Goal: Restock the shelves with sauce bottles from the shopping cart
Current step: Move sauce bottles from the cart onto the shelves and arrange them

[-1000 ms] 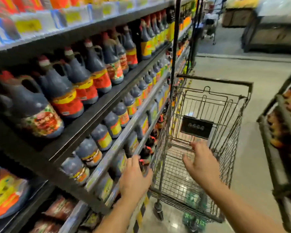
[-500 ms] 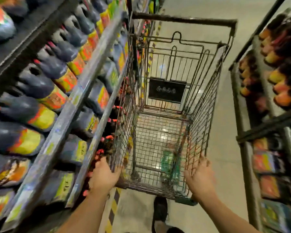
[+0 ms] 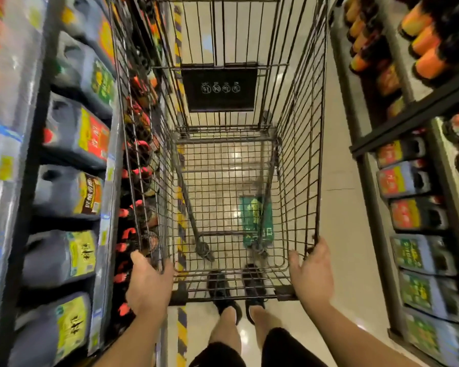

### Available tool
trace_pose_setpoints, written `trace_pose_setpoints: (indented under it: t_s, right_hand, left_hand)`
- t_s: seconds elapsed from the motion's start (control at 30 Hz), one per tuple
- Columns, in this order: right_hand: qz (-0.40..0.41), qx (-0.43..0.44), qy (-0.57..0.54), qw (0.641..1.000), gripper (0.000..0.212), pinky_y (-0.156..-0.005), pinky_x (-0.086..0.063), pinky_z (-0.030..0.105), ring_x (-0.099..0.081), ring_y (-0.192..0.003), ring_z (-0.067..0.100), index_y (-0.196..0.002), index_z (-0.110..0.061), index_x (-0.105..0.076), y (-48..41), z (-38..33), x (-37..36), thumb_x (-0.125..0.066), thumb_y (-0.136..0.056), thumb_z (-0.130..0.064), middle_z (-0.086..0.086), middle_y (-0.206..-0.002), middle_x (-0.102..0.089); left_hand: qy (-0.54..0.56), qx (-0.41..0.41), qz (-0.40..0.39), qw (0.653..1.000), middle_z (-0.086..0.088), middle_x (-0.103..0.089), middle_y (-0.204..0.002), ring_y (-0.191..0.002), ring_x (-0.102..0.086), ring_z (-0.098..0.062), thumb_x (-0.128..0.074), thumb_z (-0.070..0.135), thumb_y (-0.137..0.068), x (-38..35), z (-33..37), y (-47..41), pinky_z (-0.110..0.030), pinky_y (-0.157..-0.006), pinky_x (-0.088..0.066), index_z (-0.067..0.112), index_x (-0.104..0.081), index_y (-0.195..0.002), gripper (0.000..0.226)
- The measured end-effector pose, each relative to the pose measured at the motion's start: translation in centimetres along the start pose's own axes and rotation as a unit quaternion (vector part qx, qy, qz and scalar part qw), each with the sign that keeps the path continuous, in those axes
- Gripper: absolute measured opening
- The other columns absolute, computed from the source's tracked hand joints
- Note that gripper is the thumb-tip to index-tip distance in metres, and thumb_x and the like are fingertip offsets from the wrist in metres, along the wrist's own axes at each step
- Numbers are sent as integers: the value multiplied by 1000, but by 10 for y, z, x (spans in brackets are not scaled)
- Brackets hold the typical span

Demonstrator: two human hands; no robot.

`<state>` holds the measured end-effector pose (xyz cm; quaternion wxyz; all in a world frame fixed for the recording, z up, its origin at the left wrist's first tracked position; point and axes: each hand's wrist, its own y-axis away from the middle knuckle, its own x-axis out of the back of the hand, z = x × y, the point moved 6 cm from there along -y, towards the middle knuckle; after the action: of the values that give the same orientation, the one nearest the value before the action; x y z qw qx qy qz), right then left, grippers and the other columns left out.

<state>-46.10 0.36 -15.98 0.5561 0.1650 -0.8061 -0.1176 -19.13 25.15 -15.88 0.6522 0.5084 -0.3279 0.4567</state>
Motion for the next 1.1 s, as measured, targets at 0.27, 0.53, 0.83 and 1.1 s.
trace_pose_setpoints:
  t_s: [0.27,0.53,0.83,1.1]
  right_hand:
    - [65,-11,19,998,50,-72,-49,38,-64,-92,35,-129,-11,-37,-49,-29,7,-56,-90,-36,15,-120,-61]
    - [85,0,17,996,44,-73,-51,45,-63,-87,36,-118,-12,-39,-113,-85,16,-61,-88,-36,13,-109,-61]
    - [109,12,6,994,46,-68,-41,39,-59,-80,35,-118,-13,-39,-195,-145,23,-59,-86,-39,12,-94,-60]
    - [111,26,8,993,46,-76,-49,47,-59,-83,35,-117,-11,-41,-271,-207,33,-61,-86,-38,12,-95,-60]
  left_hand:
    - [31,-46,41,998,16,-45,-56,-46,-41,2,-73,36,-78,-6,41,-43,-16,-46,-27,27,-27,-89,48]
    - [28,-84,55,995,-1,-63,-81,-66,-60,-31,-66,40,-81,-8,107,-103,-33,-56,-35,19,-31,-100,45]
    - [17,-97,60,993,-5,-61,-82,-64,-57,-31,-62,42,-84,-2,187,-169,-37,-56,-45,15,-31,-101,45]
    - [21,-91,56,994,-6,-61,-82,-66,-61,-32,-61,45,-85,-1,255,-228,-45,-63,-53,18,-28,-99,45]
